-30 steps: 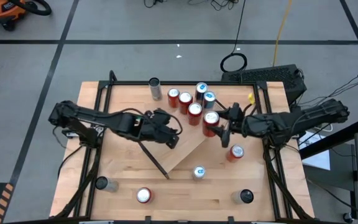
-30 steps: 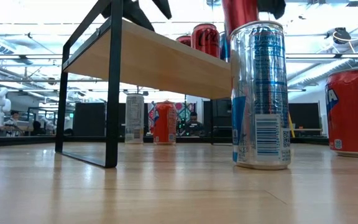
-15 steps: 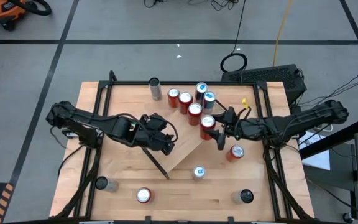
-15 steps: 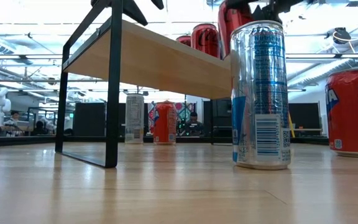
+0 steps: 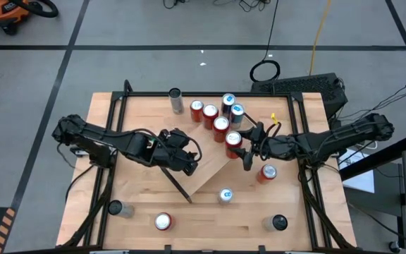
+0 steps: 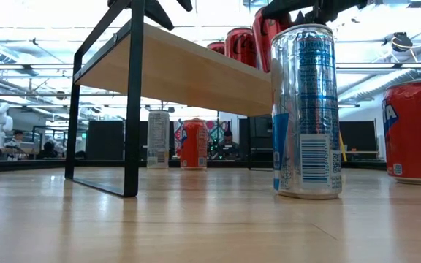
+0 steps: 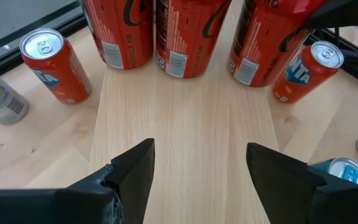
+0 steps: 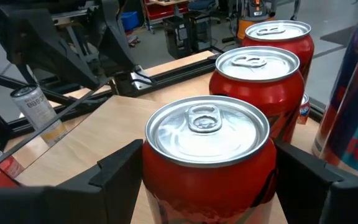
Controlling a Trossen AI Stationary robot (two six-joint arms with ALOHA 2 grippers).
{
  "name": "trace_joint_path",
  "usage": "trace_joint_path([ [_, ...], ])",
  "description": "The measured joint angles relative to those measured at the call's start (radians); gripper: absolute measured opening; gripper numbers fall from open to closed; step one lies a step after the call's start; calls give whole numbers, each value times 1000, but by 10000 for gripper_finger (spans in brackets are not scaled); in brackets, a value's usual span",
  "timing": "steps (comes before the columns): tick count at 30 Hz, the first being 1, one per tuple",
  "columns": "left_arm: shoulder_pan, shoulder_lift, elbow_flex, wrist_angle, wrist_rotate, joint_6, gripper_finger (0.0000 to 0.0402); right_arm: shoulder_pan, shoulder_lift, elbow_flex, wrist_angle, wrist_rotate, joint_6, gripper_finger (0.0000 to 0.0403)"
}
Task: Place canned beverage on shelf
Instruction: Put the red soda can on the shelf, then put the blue soda can on the shelf
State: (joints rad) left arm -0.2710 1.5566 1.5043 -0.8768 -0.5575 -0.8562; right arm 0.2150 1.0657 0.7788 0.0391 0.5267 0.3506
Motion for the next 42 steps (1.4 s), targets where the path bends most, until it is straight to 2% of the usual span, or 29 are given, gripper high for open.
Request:
trace_joint_path([
  [11,0,0,0,0,0,0,253,0,0,0,-4,2,-31,275],
  [20,0,0,0,1,-31,0,253,0,1,0,-19,5,-27,332],
  [28,0,0,0,1,-42,0,253,0,0,0,-25,5,-27,338],
  [42,0,0,0,0,-42,-2,253,9,-138,0,-56,22,-18,365],
])
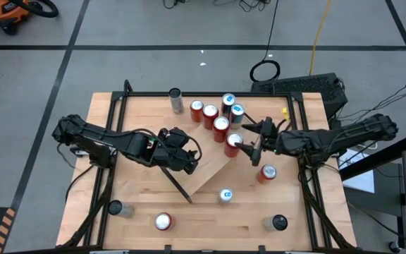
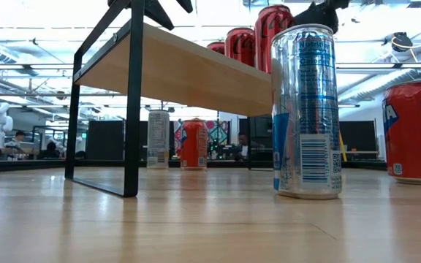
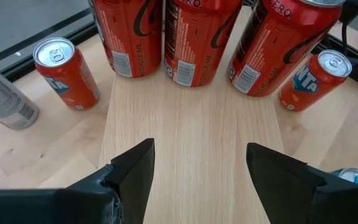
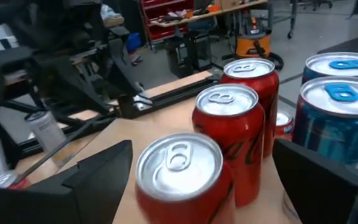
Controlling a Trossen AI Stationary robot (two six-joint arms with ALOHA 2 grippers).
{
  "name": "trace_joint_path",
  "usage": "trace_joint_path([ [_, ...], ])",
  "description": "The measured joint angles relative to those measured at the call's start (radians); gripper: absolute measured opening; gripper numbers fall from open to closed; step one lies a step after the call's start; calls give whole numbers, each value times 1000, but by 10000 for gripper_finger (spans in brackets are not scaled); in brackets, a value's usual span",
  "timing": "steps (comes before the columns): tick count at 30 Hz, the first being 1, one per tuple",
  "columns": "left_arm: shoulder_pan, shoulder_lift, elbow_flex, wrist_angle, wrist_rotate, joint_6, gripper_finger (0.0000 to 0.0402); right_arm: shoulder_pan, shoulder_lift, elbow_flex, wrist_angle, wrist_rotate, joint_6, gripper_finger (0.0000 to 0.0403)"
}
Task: Place canned beverage on shelf
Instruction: Put the blue soda can on the shelf
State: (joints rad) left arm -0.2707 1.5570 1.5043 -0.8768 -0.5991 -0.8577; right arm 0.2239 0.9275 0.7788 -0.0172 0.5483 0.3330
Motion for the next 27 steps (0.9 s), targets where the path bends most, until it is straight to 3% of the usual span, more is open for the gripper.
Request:
trace_joint_path([
  [7,0,0,0,0,0,-1,253,44,-107,0,-236,-109,150,353],
  [12,0,0,0,0,-2,0,253,65,-95,0,-372,-188,260,323],
  [17,3,0,0,0,-9,0,253,75,-38,0,-377,-189,277,250],
  [27,3,0,0,0,-11,-1,253,70,54,0,-342,-186,303,54],
])
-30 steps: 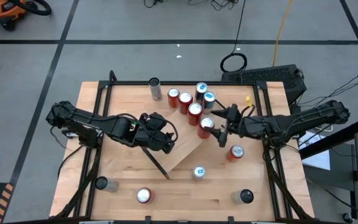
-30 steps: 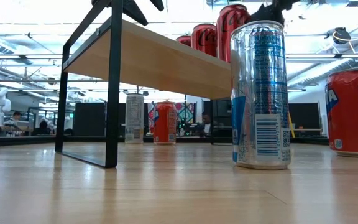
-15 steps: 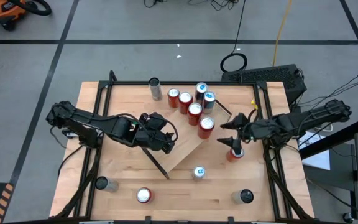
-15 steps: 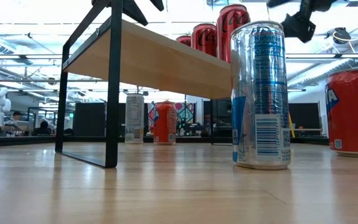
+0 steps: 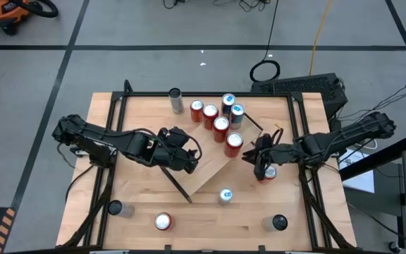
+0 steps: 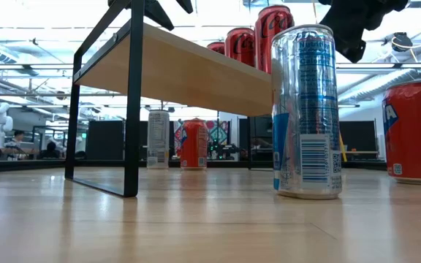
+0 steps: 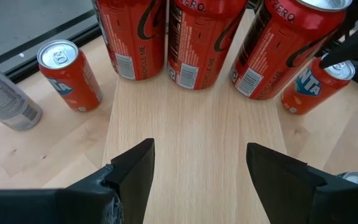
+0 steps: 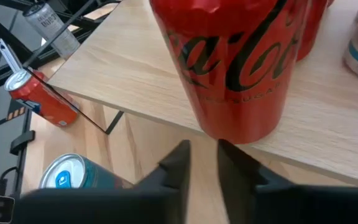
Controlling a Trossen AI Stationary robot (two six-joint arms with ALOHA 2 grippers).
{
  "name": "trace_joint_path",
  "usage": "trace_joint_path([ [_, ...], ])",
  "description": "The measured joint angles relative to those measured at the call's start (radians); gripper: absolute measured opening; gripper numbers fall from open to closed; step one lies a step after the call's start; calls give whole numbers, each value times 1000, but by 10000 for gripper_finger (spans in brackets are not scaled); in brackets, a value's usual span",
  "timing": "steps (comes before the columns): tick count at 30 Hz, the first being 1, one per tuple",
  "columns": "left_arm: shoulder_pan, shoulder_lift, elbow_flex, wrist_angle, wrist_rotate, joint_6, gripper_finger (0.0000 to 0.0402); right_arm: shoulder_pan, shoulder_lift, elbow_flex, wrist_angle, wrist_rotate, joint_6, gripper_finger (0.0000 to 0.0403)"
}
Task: Place canned beverage on shelf
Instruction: Put the blue soda can on the shelf
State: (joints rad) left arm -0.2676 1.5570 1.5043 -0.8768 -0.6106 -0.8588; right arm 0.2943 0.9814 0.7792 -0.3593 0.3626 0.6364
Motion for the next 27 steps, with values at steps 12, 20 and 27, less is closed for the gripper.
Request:
trace_joint_path([
  [12,0,0,0,3,0,-8,253,-40,21,0,43,2,-37,14],
  [20,-1,0,0,3,0,-26,253,-65,21,0,43,1,-51,1],
  [27,-1,0,0,3,1,-26,253,-64,21,0,49,-66,-20,1],
])
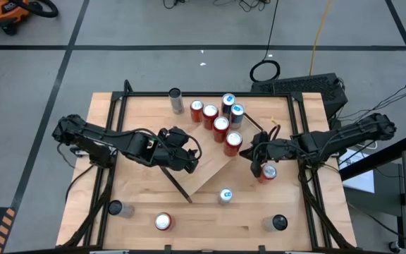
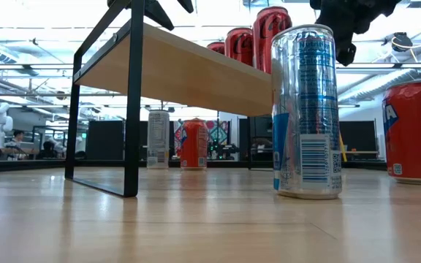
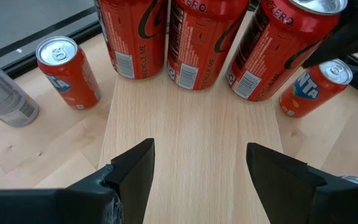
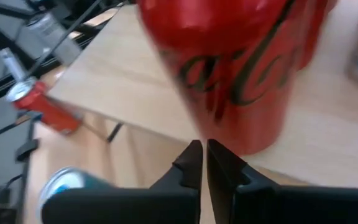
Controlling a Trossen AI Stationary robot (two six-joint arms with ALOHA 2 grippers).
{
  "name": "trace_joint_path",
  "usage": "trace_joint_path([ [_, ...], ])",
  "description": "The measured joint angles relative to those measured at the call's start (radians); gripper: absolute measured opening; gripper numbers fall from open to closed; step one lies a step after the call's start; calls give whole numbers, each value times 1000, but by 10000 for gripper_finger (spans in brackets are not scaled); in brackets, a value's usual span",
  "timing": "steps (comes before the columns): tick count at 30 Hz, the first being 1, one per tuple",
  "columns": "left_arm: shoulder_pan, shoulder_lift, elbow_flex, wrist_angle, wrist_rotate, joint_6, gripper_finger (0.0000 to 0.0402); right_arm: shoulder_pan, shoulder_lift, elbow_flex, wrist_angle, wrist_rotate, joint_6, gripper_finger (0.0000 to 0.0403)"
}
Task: Place canned beverage on shelf
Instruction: Put the blue soda can on the shelf
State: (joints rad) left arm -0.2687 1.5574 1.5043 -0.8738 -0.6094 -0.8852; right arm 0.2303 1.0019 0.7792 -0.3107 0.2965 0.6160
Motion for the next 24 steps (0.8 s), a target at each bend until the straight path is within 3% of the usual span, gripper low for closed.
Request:
trace_joint_path([
  [7,0,0,0,0,0,4,253,13,0,0,58,-35,-43,0],
  [12,0,0,0,0,1,4,253,-5,0,0,47,13,-56,0],
  [24,0,0,0,-1,2,3,253,-15,0,0,51,15,-71,0],
])
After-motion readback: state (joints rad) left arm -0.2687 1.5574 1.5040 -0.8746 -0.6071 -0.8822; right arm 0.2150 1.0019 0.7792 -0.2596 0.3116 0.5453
